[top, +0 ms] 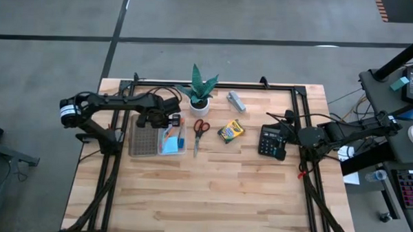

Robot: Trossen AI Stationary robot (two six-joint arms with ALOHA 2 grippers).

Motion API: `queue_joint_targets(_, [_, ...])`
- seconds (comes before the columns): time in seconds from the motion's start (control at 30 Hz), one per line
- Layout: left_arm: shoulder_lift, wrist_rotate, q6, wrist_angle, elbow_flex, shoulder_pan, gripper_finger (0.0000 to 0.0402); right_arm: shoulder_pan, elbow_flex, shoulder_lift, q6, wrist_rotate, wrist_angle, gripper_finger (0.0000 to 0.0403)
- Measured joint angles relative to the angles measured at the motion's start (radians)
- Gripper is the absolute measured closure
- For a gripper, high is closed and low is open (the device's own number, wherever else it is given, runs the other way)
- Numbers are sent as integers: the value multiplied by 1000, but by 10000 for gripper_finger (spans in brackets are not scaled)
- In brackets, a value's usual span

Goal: Pack school essentials
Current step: Put the light blue pencil into the white and black box, then put the black scissors into the white and black box

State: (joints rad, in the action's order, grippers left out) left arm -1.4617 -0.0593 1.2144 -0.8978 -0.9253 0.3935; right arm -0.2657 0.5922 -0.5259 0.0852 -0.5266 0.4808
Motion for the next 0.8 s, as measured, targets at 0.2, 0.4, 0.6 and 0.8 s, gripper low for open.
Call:
queue_joint_targets(0.2, [-3, 1, -9, 0, 0, 0, 371, 0, 0, 0, -2, 0, 0, 211])
queue_joint_targets(0.4, [-3, 5, -33, -2, -2, 0, 327, 0, 0, 0, -3, 0, 0, 211])
queue_joint_targets(0.6, [33, 28, -155, -3, -20, -4, 300, 0, 0, 0, -3, 0, 0, 211])
queue_joint_targets(0.8, [130, 9, -258, -1, -28, -57, 295, 0, 0, 0, 0, 0, -6, 211])
